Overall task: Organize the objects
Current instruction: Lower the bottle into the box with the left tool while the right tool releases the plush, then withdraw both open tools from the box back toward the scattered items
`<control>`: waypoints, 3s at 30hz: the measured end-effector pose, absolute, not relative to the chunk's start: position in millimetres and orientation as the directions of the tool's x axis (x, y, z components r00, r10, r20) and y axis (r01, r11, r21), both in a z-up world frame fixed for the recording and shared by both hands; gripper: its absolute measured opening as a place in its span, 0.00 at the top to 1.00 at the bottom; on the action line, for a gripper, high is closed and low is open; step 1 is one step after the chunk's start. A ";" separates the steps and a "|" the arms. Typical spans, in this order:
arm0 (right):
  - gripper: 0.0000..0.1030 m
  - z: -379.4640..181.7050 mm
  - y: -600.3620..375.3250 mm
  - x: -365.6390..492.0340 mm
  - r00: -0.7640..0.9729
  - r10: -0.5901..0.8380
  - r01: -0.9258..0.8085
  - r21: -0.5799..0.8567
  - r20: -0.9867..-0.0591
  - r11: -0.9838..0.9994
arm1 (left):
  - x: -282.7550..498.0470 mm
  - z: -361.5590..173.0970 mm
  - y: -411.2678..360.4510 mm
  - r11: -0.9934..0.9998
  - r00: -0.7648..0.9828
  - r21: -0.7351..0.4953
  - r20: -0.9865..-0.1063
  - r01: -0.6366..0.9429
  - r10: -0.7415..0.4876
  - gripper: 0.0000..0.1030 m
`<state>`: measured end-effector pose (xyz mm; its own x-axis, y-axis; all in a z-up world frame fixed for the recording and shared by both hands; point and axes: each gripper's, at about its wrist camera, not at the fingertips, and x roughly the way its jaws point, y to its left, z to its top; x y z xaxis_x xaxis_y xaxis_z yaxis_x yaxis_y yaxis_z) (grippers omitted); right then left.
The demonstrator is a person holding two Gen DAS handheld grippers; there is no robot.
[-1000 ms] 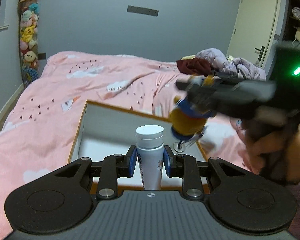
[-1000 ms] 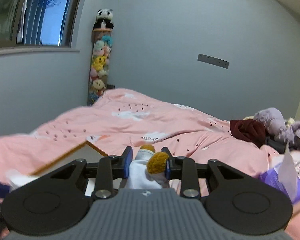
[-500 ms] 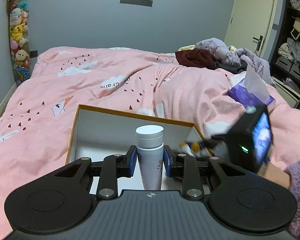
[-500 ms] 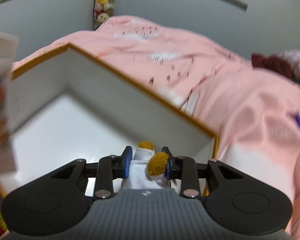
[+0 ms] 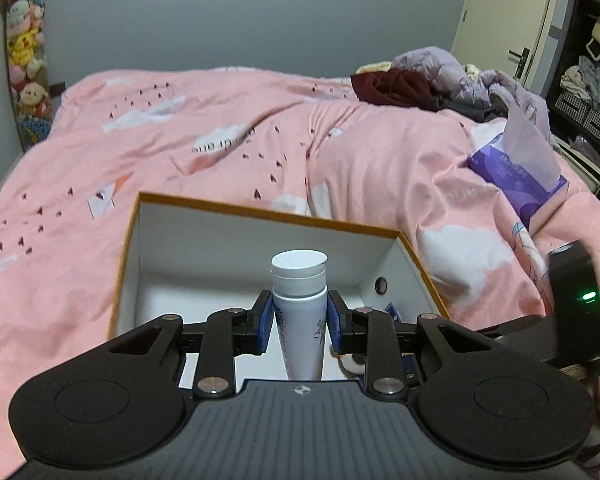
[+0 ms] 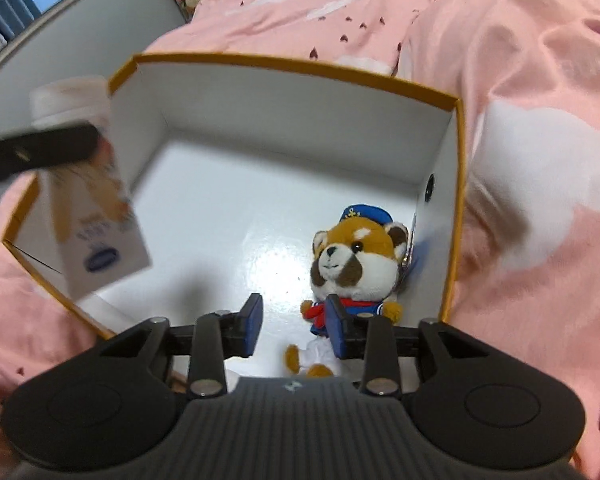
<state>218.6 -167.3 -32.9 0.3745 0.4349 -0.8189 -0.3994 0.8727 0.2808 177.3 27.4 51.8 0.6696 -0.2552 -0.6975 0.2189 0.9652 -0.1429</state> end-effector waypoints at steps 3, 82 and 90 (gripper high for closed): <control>0.58 -18.1 -179.1 209.4 0.439 0.448 -0.376 0.293 -0.779 0.879 | 187.5 43.7 25.0 0.962 0.639 -0.165 -0.721 0.217 -0.268 0.69; 0.82 -51.2 -121.9 267.4 0.301 0.457 -0.423 0.312 -0.837 0.851 | 191.9 30.9 32.9 0.996 0.650 0.003 -0.758 0.088 -0.055 0.50; 0.81 -72.4 -115.6 289.6 0.288 0.369 -0.322 0.274 -0.883 0.906 | 159.4 40.7 44.7 0.992 0.683 -0.068 -0.720 0.109 -0.125 0.50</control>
